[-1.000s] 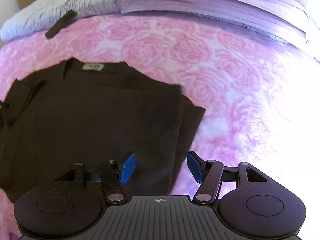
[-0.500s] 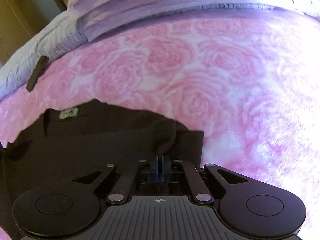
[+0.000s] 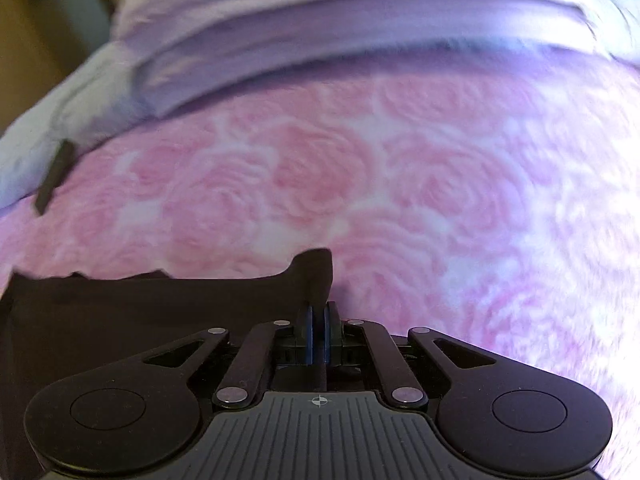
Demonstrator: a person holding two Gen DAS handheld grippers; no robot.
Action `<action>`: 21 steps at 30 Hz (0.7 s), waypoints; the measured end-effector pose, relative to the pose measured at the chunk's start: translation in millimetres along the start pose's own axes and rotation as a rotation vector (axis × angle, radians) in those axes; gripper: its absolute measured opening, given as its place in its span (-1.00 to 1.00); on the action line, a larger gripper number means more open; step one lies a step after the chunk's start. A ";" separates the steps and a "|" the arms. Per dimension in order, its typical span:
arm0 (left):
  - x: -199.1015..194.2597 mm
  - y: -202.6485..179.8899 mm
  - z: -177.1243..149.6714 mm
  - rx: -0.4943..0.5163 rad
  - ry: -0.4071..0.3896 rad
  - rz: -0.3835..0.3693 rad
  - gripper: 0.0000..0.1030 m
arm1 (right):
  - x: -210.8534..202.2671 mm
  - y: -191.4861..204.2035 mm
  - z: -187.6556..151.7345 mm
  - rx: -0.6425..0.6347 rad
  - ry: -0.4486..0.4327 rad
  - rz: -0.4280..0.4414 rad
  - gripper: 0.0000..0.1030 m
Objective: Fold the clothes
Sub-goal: 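Grasp the folded sweater edge with the right gripper and straighten it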
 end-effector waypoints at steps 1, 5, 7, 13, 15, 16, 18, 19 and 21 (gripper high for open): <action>-6.4 0.6 -4.0 0.012 -0.006 0.013 -0.79 | -3.4 -0.8 -2.3 0.008 -0.007 -0.009 -0.96; -41.5 0.8 -27.8 0.040 -0.022 0.046 -0.77 | -30.2 7.4 -25.6 -0.044 0.015 -0.019 -0.94; -63.4 -10.5 -46.2 0.083 -0.019 0.048 -0.75 | -45.6 14.4 -43.3 -0.057 0.037 -0.018 -0.94; -109.6 -91.2 -144.3 0.606 -0.006 0.092 -0.37 | -90.7 51.9 -121.4 -0.130 0.128 0.022 0.22; -116.2 -118.6 -196.9 0.894 -0.007 0.096 -0.28 | -103.6 67.1 -151.8 -0.209 0.145 0.025 0.39; -116.8 -127.2 -219.5 1.005 -0.006 0.099 -0.26 | -109.0 75.8 -168.0 -0.283 0.156 0.018 0.39; -110.7 -137.3 -251.4 1.137 -0.007 0.108 -0.26 | -118.7 92.5 -200.6 -0.455 0.172 -0.007 0.39; -106.1 -141.5 -262.8 1.187 -0.011 0.117 -0.26 | -122.7 101.0 -216.9 -0.559 0.172 -0.023 0.39; -91.9 -146.1 -276.5 1.277 -0.036 0.179 -0.30 | -125.7 114.8 -245.0 -0.762 0.159 -0.079 0.39</action>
Point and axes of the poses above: each gripper's, at about its wrist camera, not at the fingertips, and x roughly the way its jaws point, y to its left, z to its top, the point moved 6 cm from there along x, roughly the way its jaws point, and after that the axes turned 1 degree about y, right-handed, at the moved point
